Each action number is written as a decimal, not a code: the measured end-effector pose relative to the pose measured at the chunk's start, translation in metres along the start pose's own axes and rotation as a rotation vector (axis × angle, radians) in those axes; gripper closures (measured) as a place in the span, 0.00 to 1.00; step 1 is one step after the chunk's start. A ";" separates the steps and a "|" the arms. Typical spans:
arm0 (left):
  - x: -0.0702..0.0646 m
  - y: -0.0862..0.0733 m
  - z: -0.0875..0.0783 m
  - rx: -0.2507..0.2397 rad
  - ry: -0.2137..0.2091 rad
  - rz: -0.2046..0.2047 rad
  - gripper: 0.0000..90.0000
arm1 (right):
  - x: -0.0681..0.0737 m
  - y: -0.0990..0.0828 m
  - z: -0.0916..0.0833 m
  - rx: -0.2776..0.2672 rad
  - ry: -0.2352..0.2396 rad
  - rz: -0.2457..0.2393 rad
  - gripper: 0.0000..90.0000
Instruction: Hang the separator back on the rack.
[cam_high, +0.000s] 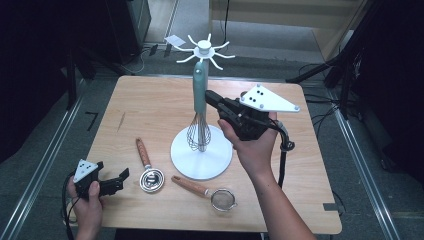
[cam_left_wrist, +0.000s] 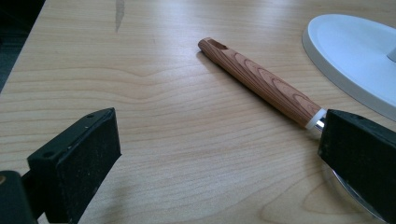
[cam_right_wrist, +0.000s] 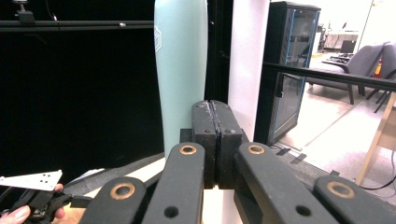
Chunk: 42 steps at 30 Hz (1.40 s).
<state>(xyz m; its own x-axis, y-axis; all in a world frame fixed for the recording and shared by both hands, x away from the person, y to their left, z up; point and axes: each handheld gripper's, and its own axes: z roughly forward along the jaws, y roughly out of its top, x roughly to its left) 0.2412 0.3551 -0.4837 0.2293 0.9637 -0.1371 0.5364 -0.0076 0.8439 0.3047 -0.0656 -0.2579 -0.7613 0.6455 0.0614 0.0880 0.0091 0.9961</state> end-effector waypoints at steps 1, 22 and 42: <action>0.000 0.000 0.000 -0.003 -0.012 0.001 0.00 | -0.001 -0.001 -0.001 -0.002 -0.002 -0.005 1.00; -0.025 0.003 -0.011 -0.025 0.073 0.071 0.55 | -0.012 -0.099 -0.035 0.152 -0.036 0.060 0.92; -0.085 0.003 -0.001 0.049 -0.150 0.114 1.00 | 0.012 -0.198 -0.062 0.385 -0.005 0.156 0.86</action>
<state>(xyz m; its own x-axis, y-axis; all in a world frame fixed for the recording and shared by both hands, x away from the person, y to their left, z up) 0.2221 0.2731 -0.4691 0.4077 0.9051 -0.1208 0.5378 -0.1311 0.8328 0.2377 -0.1071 -0.4508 -0.7166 0.6658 0.2079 0.4367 0.1958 0.8781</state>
